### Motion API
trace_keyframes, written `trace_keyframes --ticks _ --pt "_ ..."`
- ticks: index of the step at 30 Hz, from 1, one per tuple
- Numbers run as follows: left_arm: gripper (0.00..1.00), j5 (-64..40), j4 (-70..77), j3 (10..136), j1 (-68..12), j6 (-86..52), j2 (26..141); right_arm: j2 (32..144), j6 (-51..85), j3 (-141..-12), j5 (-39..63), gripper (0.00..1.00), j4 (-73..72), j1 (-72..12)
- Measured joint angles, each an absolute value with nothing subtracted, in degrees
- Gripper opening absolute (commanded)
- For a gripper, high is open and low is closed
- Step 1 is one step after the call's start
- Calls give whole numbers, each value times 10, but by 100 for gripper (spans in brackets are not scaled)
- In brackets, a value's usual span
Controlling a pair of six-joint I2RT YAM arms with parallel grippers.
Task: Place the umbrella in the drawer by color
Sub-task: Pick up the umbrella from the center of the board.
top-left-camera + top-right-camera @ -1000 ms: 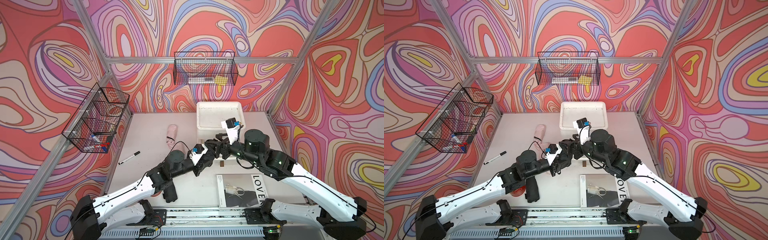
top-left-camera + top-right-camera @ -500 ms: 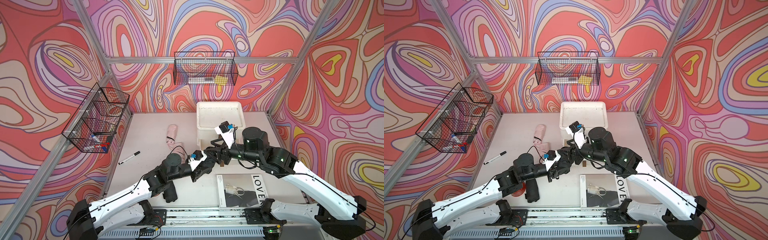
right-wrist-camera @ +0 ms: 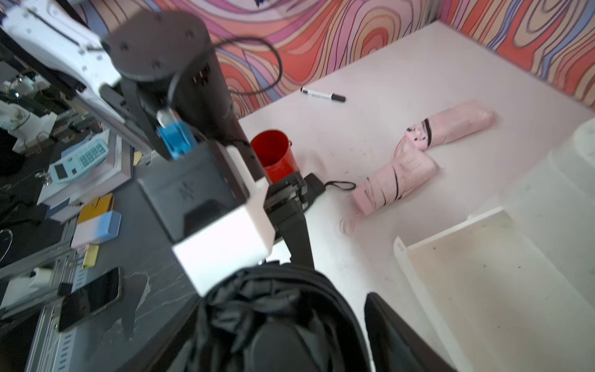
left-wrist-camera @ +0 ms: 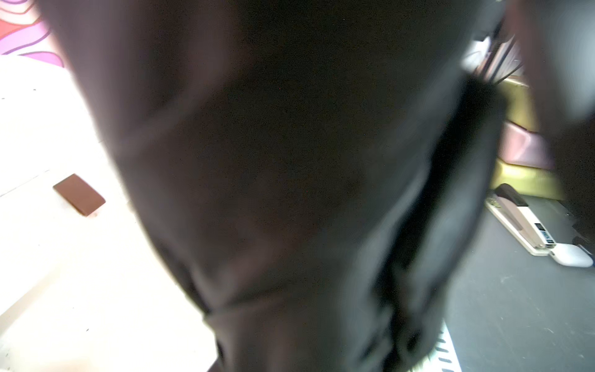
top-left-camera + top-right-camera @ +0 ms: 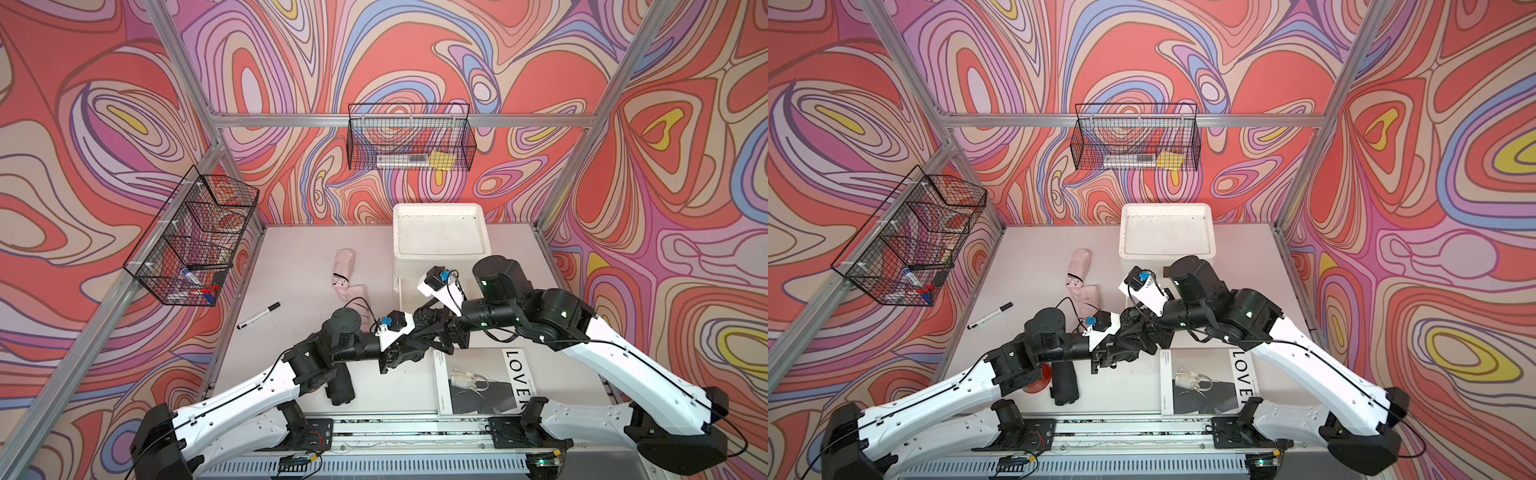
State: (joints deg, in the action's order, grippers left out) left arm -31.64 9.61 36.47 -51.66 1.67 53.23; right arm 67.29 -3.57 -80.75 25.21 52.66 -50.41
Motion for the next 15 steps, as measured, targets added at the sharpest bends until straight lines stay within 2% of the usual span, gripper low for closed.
trace_keyframes --ticks 5,15 --pt "29 -333 91 365 -517 17 526 691 -90 -811 259 74 590 -504" --pt "29 -354 84 384 -517 22 531 709 -134 -865 276 70 604 -505"
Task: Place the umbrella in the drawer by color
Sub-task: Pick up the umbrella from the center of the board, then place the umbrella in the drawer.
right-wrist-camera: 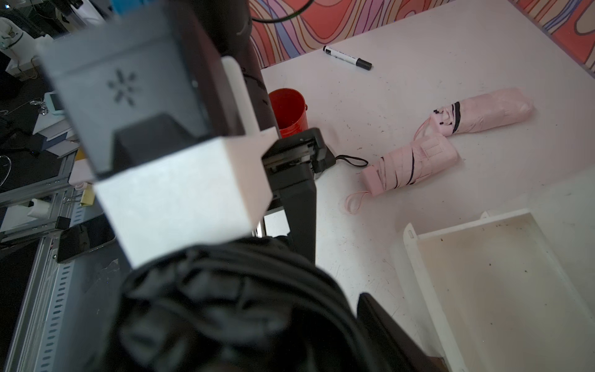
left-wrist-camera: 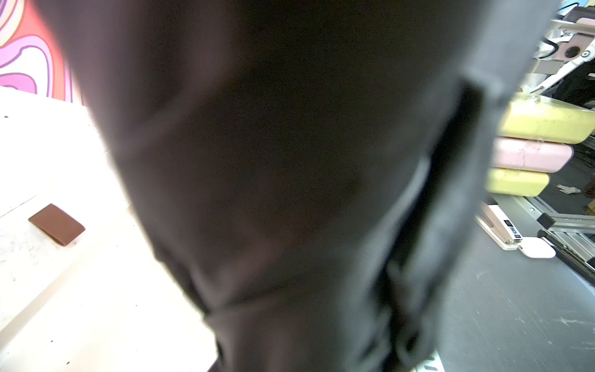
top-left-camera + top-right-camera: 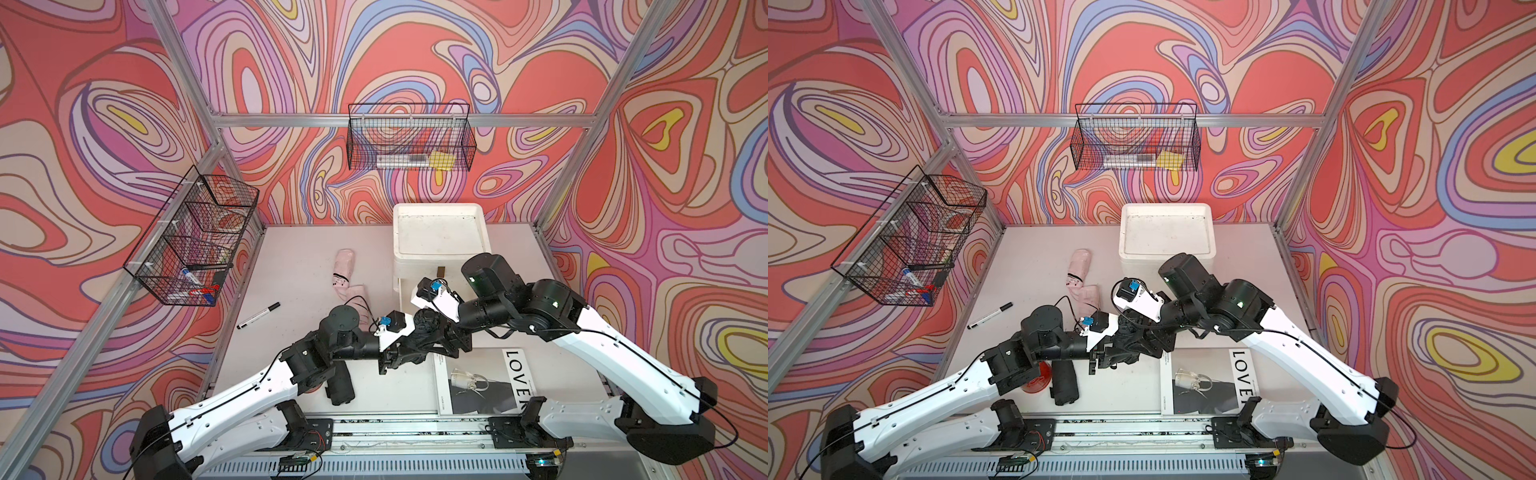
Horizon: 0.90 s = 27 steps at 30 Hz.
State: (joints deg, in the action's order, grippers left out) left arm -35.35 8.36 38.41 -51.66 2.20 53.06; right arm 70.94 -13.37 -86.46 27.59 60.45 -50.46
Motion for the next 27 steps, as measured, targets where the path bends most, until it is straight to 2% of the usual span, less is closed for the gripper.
trace_keyframes --ticks 2,3,6,7,8,9,10,13,15,19,23,27 --pt "29 -358 84 384 -517 22 531 711 -139 -867 286 67 604 -505" --pt "29 -360 84 384 -517 22 533 712 -141 -867 293 61 603 -505" --pt "31 -364 83 384 -516 22 541 715 -145 -867 305 16 603 -505" --pt "31 -369 82 384 -515 18 543 716 -154 -867 307 4 606 -504" --pt "32 -373 79 384 -514 13 543 717 -164 -867 307 0 609 -503" --pt "34 -375 76 384 -514 10 543 717 -173 -867 307 0 613 -503" --pt "41 -373 75 385 -514 8 543 715 -176 -867 306 0 613 -503" --pt "67 -317 75 386 -515 11 540 699 -157 -846 266 0 580 -503" --pt "74 -251 77 383 -515 10 539 671 -126 -801 203 0 520 -504" --pt "79 -117 101 350 -514 2 511 616 -68 -707 29 0 415 -503" --pt "81 -5 128 316 -514 -7 456 611 -12 -686 -130 0 352 -500" --pt "84 98 166 271 -514 -21 412 644 52 -693 -208 0 311 -498"
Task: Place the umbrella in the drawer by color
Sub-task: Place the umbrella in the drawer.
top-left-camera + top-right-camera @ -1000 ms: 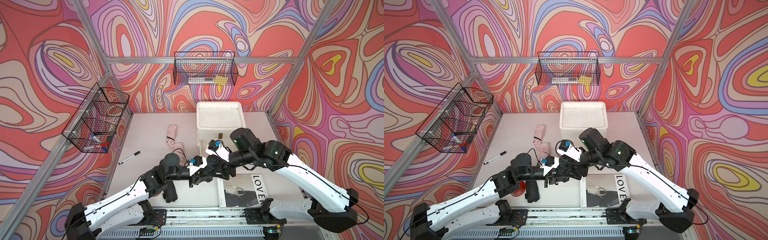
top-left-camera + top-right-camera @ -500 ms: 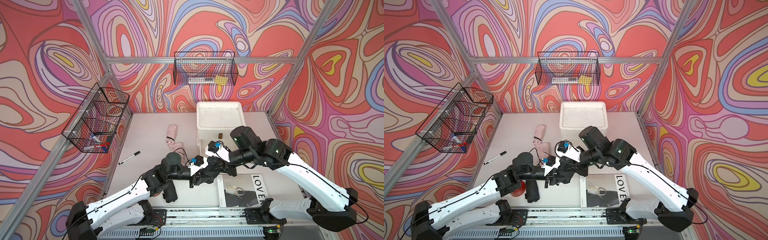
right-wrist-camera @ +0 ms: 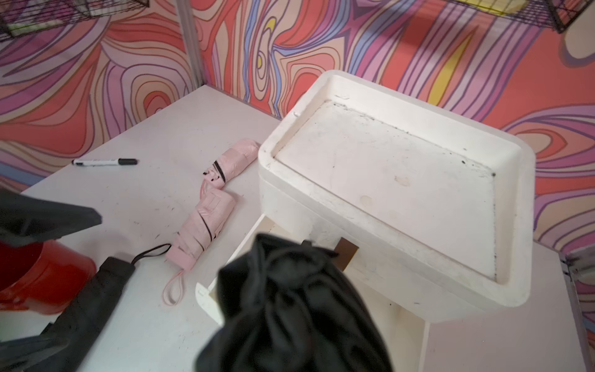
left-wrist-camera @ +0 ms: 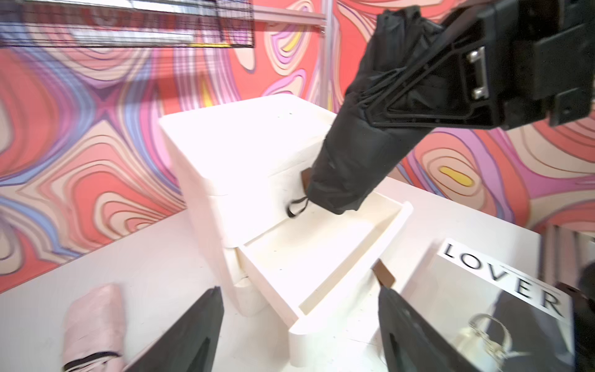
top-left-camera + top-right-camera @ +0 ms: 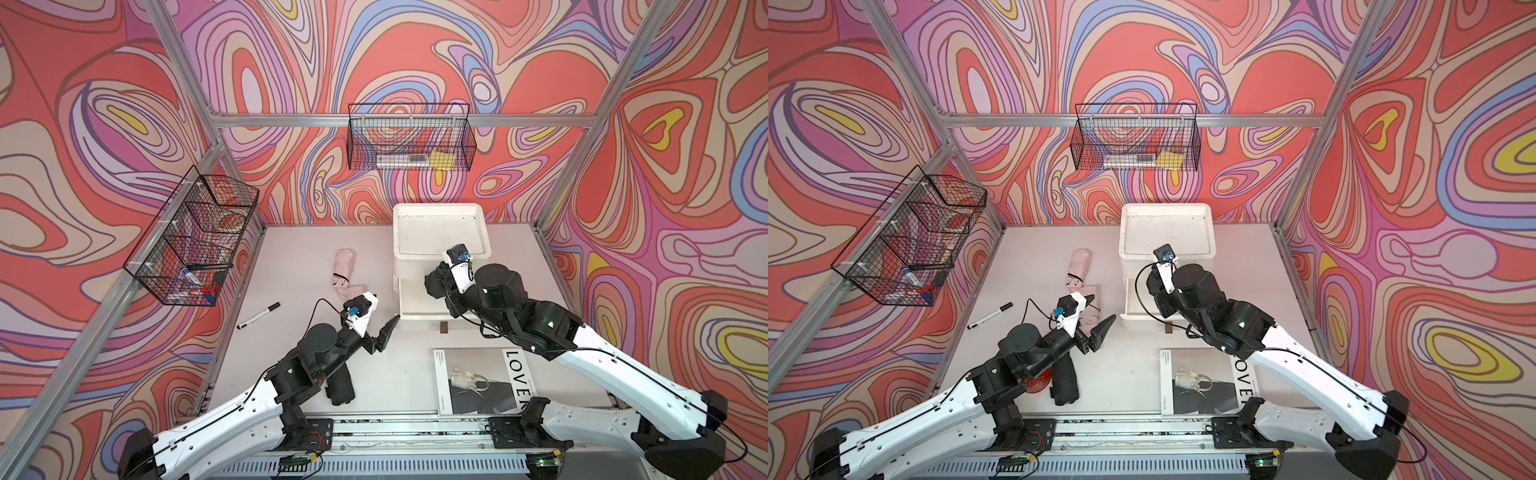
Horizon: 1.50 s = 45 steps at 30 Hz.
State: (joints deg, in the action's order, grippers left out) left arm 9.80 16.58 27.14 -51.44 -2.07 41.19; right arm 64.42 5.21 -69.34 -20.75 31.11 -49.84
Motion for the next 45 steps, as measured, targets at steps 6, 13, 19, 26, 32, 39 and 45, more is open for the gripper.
trace_keyframes --ticks 6,13,19,26,32,39,45 --pt "84 194 168 264 -514 -37 410 700 162 -626 -156 0 204 -499" --pt "84 234 167 264 -514 -45 410 726 246 -559 -145 32 146 -498" --pt "97 255 168 264 -514 -46 410 723 276 -561 -168 79 146 -498" --pt "99 264 163 264 -514 -60 427 723 272 -611 -248 86 246 -498" --pt "99 272 131 265 -514 -90 427 709 232 -645 -328 86 320 -498" --pt "99 274 34 274 -514 -152 418 683 187 -668 -382 87 369 -498" --pt "99 272 -79 317 -514 -246 419 624 152 -635 -372 87 324 -498"
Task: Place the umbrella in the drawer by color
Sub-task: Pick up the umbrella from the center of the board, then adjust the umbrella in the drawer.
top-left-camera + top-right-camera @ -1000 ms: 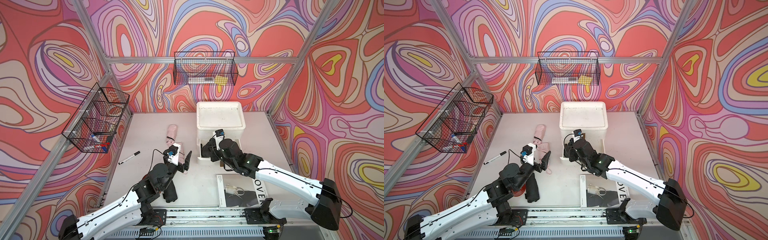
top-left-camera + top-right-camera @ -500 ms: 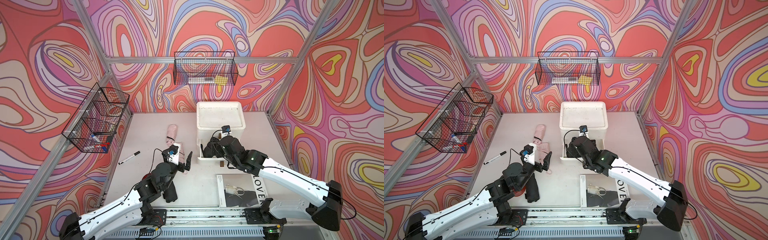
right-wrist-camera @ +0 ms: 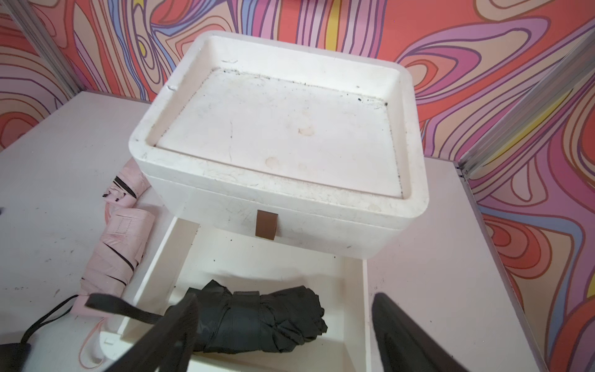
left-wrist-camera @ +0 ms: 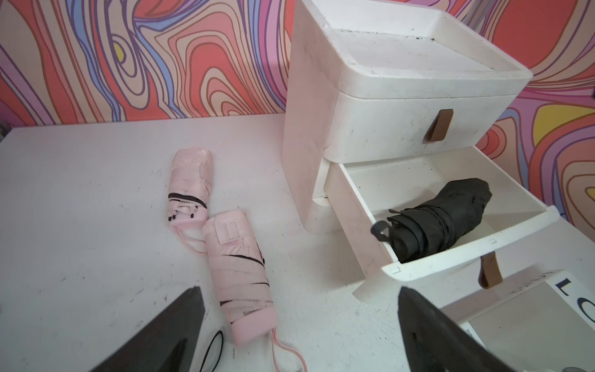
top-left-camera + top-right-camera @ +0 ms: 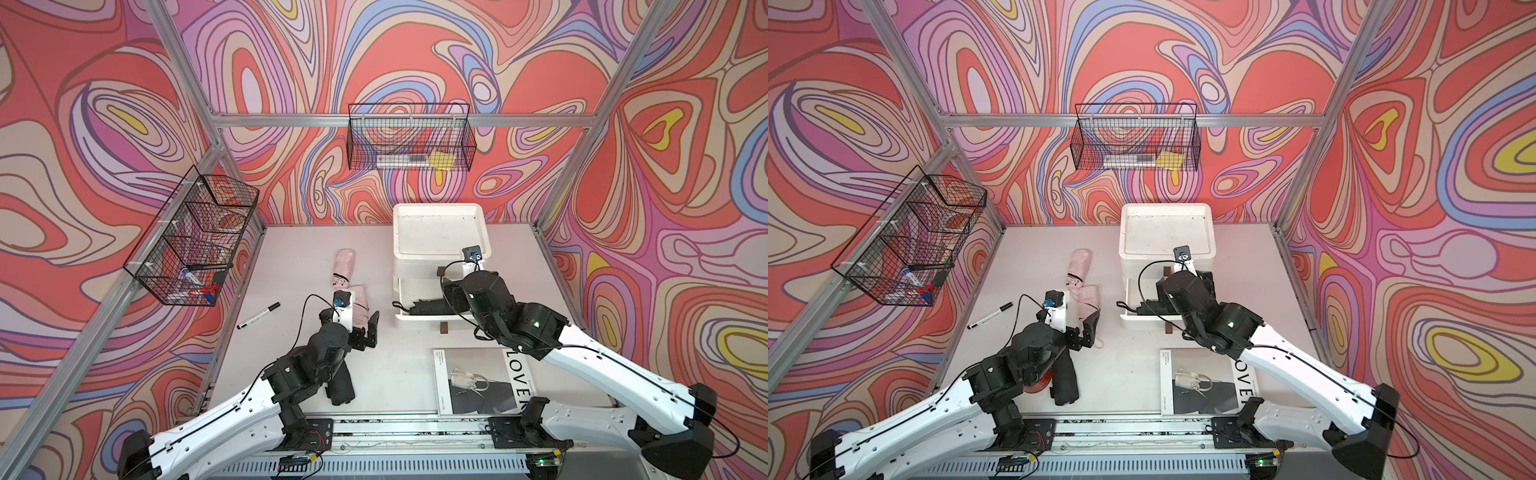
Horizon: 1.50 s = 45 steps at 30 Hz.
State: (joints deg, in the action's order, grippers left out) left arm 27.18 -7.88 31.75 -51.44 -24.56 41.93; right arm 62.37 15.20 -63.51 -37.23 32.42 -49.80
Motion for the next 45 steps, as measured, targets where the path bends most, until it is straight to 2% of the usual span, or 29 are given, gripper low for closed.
trace_keyframes --ticks 12,17,22,27,32,35,39,43,45 --pt "99 243 -373 348 -514 -535 509 563 116 -464 -325 87 150 -498" --pt "90 206 -463 350 -514 -632 542 562 107 -429 -319 87 110 -498" --pt "81 168 -488 342 -514 -687 552 561 101 -415 -312 87 88 -498" --pt "83 144 -489 341 -514 -710 595 560 101 -413 -301 88 79 -498" --pt "85 128 -496 357 -514 -732 689 555 101 -413 -293 88 77 -498" --pt "82 114 -486 367 -514 -736 750 544 101 -411 -291 88 75 -498" --pt "64 94 -453 394 -514 -732 809 543 101 -408 -290 88 67 -498" --pt "31 88 -410 425 -514 -713 851 584 102 -419 -289 88 75 -498" --pt "22 90 -405 428 -514 -701 852 624 102 -439 -289 88 90 -498"
